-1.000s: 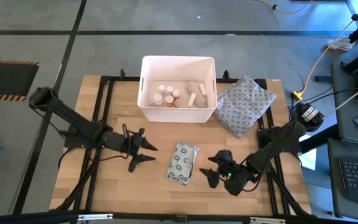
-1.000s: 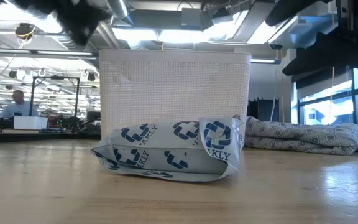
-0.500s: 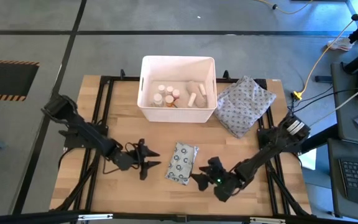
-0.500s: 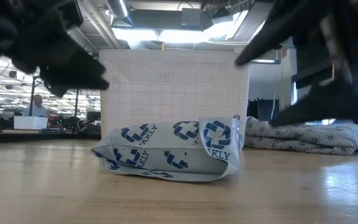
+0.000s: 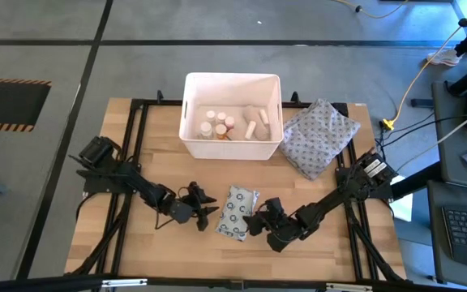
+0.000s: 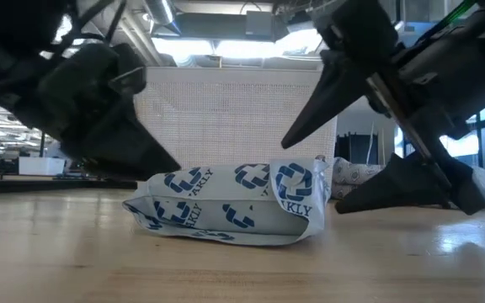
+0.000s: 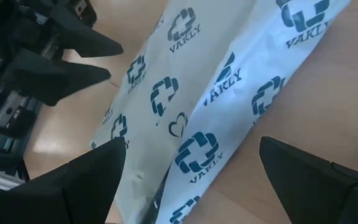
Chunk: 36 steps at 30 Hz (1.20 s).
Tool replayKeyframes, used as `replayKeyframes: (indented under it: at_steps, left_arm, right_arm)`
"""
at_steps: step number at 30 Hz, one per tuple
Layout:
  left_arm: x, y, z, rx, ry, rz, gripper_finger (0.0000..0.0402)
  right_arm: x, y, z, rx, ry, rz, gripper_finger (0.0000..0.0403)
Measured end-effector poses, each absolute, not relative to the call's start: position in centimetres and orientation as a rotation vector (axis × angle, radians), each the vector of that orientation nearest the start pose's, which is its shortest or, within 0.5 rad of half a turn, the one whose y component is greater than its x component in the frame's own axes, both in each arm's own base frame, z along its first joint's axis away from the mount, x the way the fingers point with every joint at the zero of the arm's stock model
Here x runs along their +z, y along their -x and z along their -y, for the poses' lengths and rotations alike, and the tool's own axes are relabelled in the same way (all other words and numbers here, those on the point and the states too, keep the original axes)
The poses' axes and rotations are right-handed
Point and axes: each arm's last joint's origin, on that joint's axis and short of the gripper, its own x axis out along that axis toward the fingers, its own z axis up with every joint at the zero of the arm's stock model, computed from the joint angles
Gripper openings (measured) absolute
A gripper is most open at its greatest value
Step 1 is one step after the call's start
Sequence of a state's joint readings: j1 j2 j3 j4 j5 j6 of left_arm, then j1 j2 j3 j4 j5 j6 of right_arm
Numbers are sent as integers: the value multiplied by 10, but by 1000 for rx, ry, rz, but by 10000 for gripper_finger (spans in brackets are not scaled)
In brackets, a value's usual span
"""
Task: Pick & place medical supplies in basket/bin
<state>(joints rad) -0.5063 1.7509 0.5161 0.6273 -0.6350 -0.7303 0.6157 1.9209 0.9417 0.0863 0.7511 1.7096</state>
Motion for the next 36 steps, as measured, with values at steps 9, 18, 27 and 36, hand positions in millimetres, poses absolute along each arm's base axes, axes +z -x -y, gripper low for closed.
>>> replayKeyframes:
  at_steps: [9, 18, 27, 36]
  left_arm:
    - [115, -275, 131, 259, 303, -387, 141]
    - [101, -283, 123, 279, 302, -441, 141]
    - [86, -285, 124, 289, 371, -442, 141]
    - [88, -292, 123, 261, 343, -469, 141]
  right_arm:
    - [111, -301, -185, -625, -1074, -412, 371]
    - [112, -301, -185, -619, -1083, -406, 371]
    - [113, -308, -177, -635, -1107, -379, 371]
    - [104, -322, -160, -652, -1151, -398, 371]
